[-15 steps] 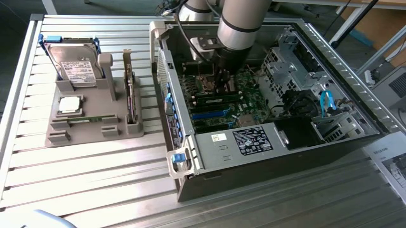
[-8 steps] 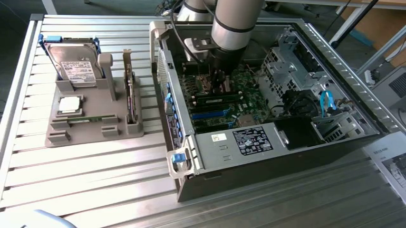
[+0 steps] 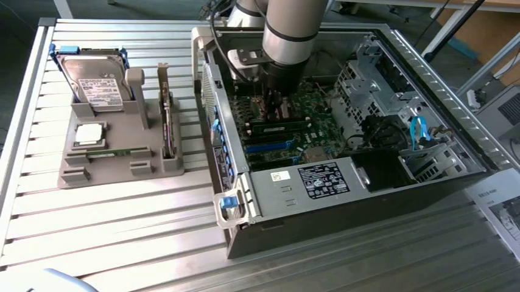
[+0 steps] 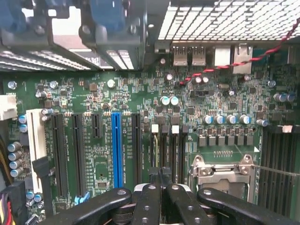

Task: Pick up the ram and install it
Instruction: 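Press down the ram until it locks into place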

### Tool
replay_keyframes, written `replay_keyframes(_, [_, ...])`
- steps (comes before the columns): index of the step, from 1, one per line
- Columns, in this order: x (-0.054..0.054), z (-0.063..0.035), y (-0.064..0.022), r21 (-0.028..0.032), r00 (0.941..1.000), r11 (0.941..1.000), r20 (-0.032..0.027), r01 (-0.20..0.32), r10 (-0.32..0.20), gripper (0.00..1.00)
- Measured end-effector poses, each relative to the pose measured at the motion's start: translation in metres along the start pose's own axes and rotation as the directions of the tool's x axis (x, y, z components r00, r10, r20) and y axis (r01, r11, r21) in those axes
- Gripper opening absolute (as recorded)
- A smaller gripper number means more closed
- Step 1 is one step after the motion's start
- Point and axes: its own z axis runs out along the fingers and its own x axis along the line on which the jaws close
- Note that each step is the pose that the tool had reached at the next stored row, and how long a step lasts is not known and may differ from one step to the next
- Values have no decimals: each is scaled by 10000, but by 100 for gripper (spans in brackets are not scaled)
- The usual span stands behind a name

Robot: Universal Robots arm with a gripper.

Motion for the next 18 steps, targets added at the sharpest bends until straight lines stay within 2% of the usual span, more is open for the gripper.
replay_keyframes(7, [0, 0, 6, 4, 10000, 10000, 1, 0, 0, 10])
replay_keyframes(9, [0, 2, -11, -20, 10000, 10000, 1, -2, 2, 10])
replay_keyframes(11, [0, 3, -38, -69, 10000, 10000, 0, -3, 3, 10])
replay_keyframes(18, [0, 3, -44, -76, 10000, 10000, -1, -3, 3, 10])
